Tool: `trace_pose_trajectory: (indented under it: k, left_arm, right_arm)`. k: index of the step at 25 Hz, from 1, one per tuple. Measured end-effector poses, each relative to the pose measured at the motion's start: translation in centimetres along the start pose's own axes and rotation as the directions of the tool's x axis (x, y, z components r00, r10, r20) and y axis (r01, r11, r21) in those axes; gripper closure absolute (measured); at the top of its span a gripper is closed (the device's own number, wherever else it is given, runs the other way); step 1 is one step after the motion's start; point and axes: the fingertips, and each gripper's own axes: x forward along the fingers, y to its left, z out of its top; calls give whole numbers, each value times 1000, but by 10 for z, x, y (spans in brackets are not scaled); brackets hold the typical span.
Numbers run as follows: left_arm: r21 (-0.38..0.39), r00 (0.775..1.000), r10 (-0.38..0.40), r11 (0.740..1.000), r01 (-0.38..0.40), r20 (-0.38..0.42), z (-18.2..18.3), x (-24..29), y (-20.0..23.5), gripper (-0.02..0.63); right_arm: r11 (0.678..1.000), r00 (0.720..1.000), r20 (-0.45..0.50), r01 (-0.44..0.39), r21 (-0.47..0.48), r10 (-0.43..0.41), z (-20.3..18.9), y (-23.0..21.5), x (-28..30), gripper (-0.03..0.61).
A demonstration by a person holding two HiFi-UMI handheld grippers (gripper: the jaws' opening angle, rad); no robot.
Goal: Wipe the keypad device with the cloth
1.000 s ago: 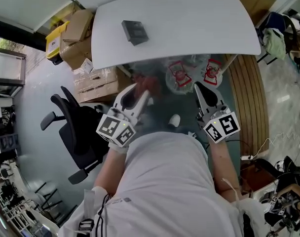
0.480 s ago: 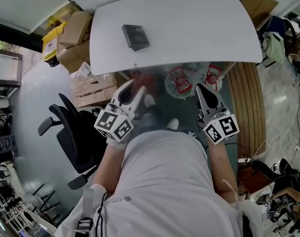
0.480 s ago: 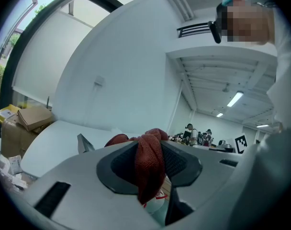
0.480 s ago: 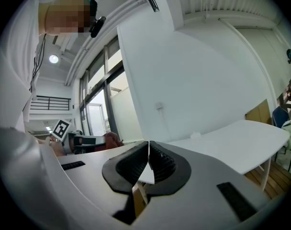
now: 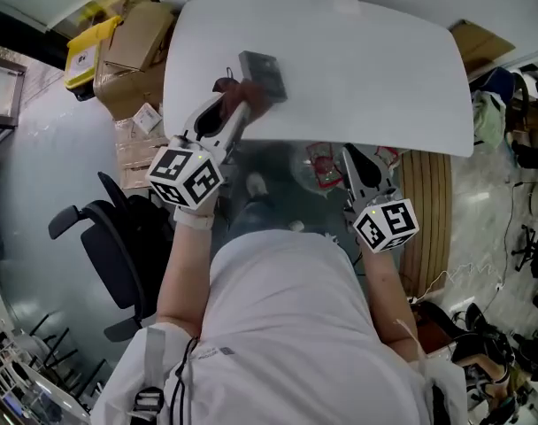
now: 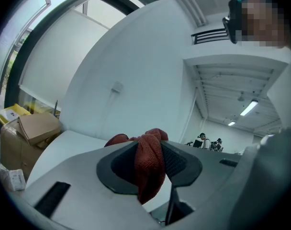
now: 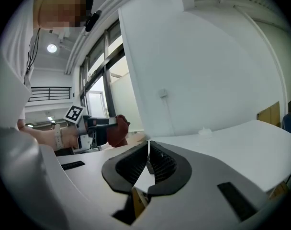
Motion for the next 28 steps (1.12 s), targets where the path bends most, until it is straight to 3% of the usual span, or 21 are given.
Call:
trace_pose_trajectory:
  k: [5,14,19,24,28]
  left_arm:
    - [37,998,4,999,-2,-66,8,22,49,482]
    - [-44,991,23,999,-29,-133,-14,28,116,482]
    - [-38,980,12,999,-19,-198,-27,40,124,480]
    - [-40,972,29,998,-39,-233,-32,55,137,480]
    - [16,963,60,998,-58,-263,-36,67,142,479]
  right_arm:
    - [1000,999,-43,-29,-12,28,6,5,64,551]
    - [997,981,-183,-71,-33,63,-32,18,154,545]
    - [990,951,-277,-140,-3,134,-53,24,184,432]
    - [983,917,-360,-185,-8,170,-77,27,210,398]
    - [982,907,-380,-189,16,181,-87,19,230,382]
